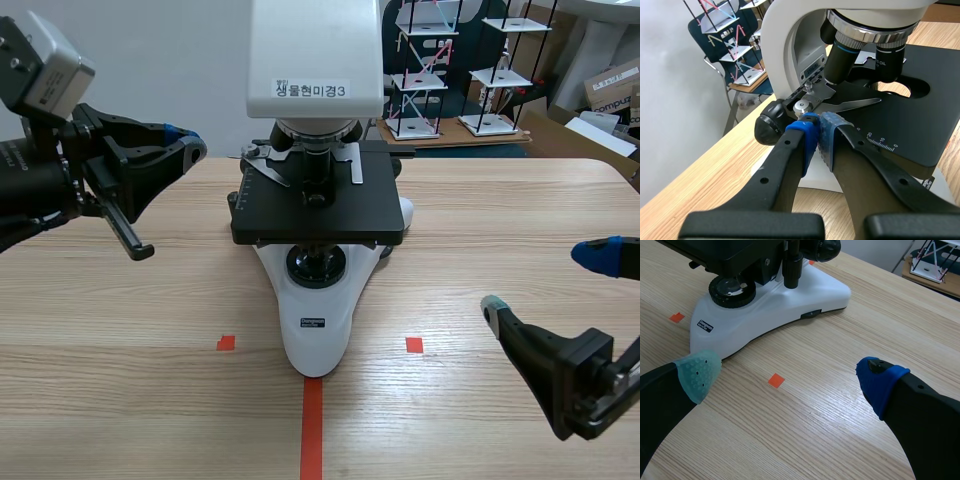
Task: Return to the home posture
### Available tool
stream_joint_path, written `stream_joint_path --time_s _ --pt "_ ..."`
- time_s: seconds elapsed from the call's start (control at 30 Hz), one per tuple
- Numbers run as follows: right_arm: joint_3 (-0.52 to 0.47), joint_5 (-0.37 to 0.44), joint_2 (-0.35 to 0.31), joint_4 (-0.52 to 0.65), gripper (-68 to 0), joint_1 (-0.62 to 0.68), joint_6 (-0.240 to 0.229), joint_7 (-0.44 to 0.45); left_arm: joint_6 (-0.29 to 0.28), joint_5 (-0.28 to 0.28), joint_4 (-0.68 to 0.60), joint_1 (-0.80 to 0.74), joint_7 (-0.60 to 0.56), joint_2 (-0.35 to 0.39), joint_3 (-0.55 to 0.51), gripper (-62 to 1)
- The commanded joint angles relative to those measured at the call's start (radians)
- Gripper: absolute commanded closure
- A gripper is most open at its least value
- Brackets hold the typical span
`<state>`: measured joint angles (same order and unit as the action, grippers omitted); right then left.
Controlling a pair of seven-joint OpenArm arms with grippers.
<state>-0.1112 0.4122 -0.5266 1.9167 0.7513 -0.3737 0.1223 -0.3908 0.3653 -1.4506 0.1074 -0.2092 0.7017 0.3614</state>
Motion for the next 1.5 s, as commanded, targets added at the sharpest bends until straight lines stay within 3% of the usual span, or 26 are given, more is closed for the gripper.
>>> stream_joint_path --time_s 0.0,0.23,0.33,0.43,0.53,0.63,0.77,1.03,1.3,1.37,1.47 --pt "-0.012 0.011 -0.011 0.014 -59.5 -0.001 0.004 0.018 0.007 0.013 -0.008 -0.039 -0.043 0.020 -0.016 -1.3" --pt "-0.012 0.011 -0.011 0.014 -59.5 -0.001 0.004 0.018 0.008 0.013 -0.055 -0.324 -0.177 0.039 -0.211 -1.8" --pt "-0.012 0.011 -0.011 0.014 -59.5 -0.001 0.004 0.019 0.007 0.013 -0.097 -0.477 -0.232 0.038 -0.310 -7.1" --pt "-0.012 0.011 -0.011 0.014 -59.5 -0.001 0.004 0.018 0.006 0.013 -0.132 -0.615 -0.283 0.010 -0.400 -18.7" --pt "-0.012 0.011 -0.011 0.014 -59.5 -0.001 0.004 0.019 0.006 0.012 -0.153 -0.731 -0.358 -0.046 -0.473 -34.2" --pt "-0.012 0.012 -0.011 0.014 -59.5 -0.001 0.004 0.024 0.006 0.011 -0.168 -0.812 -0.434 -0.111 -0.517 -48.4" --pt "-0.012 0.011 -0.011 0.014 -59.5 -0.001 0.004 0.026 0.006 -0.015 -0.209 -0.892 -0.438 -0.190 -0.538 -62.3" --pt "-0.012 0.011 -0.011 0.014 -59.5 -0.001 0.004 0.026 0.011 -0.162 -0.319 -1.007 -0.457 -0.333 -0.542 -62.3" --pt "-0.012 0.011 -0.011 0.014 -59.5 -0.001 0.004 0.034 0.019 -0.174 -0.336 -1.024 -0.456 -0.403 -0.542 -62.3" --pt "-0.012 0.011 -0.011 0.014 -59.5 -0.001 0.004 0.034 0.045 -0.193 -0.336 -1.024 -0.457 -0.405 -0.542 -62.3" --pt "-0.012 0.011 -0.011 0.014 -59.5 -0.001 0.004 0.034 0.116 -0.266 -0.336 -1.018 -0.480 -0.405 -0.542 -62.3"
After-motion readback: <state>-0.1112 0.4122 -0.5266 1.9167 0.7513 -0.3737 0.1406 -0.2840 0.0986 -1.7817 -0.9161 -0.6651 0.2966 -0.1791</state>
